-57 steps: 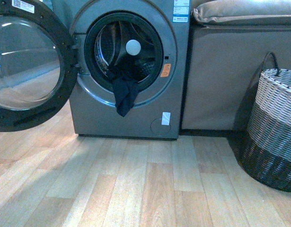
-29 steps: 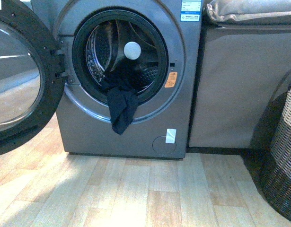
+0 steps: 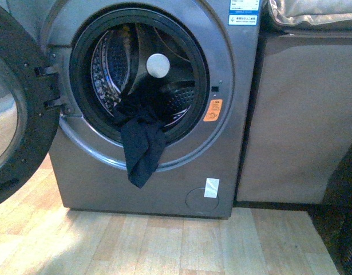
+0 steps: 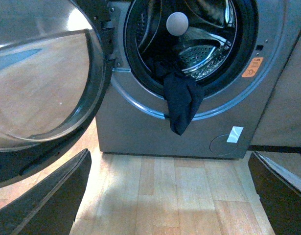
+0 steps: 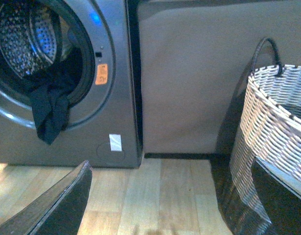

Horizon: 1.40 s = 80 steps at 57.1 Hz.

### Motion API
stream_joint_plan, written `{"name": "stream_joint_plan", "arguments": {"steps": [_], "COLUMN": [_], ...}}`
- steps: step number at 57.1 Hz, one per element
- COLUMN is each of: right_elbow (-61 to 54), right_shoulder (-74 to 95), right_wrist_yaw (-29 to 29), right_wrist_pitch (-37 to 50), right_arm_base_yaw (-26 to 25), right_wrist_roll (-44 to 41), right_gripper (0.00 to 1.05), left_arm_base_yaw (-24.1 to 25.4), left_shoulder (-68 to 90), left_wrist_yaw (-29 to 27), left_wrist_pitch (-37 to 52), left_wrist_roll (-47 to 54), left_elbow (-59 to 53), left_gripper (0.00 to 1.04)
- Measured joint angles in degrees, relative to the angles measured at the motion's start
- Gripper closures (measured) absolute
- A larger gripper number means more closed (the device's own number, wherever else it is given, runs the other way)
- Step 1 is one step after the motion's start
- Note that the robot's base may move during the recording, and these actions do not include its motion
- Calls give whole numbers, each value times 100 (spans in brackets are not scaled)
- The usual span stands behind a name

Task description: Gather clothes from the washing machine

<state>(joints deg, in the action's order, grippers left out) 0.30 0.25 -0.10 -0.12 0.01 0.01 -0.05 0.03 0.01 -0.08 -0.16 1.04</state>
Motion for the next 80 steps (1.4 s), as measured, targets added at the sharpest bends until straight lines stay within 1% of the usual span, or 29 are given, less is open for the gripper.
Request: {"name": "stream_joint_plan", "arguments": {"steps": [64,65,67,70,73,76,80], "right_elbow": [0,0,0,0,0,0,0], "right_shoulder": [13,9,0,0,0,0,0], "right_wrist_yaw": [17,20,13,-2,0,4,9], "right_wrist_pitch": [-2,0,2,0,0,0,0], "right_arm_base_yaw": [0,0,0,2,2,0,2], "right_wrist_roll": [2,0,0,0,0,0,0], "right_gripper": [7,7,7,7,7,7,7], "left_arm_base_yaw": [-4,22,173,527,522,442,275], "left_shoulder": [22,37,149,870,1497,2149,3178], "left_wrist_yaw": [2,103,621,1915,2391,2500,2420], "left_wrist_pitch": [4,-7,-76,120,544,1047,1764], "left_wrist_roll": [0,-59,-271,-785,-1036,-1093,-1097], "left_elbow": [0,4,28,122,219,365,723], "left_gripper": [7,7,7,7,7,7,7]}}
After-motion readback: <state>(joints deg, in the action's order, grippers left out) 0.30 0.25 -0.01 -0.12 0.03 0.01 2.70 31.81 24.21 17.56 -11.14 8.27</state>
